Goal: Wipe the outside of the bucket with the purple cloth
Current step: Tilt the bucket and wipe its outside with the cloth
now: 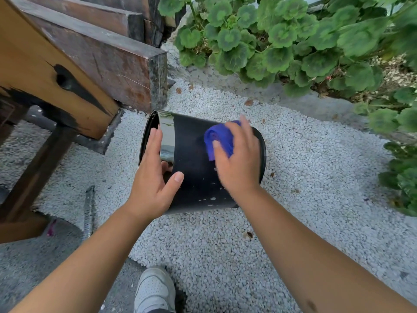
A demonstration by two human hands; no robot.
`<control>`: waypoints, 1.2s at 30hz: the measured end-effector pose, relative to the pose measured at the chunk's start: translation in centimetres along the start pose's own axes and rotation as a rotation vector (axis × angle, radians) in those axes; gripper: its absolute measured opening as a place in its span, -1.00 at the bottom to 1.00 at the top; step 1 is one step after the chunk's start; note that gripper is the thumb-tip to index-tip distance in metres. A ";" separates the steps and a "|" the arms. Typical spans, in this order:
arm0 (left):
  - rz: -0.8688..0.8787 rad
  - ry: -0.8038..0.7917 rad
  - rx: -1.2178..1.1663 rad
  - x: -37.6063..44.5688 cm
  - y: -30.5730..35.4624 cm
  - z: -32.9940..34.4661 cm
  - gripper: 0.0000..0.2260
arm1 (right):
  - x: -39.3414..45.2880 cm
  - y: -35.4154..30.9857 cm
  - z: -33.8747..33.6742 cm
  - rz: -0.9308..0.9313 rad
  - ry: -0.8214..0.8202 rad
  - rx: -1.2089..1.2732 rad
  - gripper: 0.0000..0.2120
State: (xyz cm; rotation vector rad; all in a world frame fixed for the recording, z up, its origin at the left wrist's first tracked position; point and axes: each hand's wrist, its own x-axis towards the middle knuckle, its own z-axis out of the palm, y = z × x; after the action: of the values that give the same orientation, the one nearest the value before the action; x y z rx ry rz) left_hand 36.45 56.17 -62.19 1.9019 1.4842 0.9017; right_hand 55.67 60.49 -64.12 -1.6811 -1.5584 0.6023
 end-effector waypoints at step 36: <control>-0.230 0.107 -0.191 0.3 0.6 -0.8 -0.47 | 2.8 6.1 0.0 0.161 -0.081 0.087 -0.68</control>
State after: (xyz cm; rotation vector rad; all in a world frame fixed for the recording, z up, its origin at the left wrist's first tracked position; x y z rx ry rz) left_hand 36.19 56.35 -61.20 1.5333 1.5797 1.0100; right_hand 59.88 63.40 -68.49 -1.7459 -1.4403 0.8190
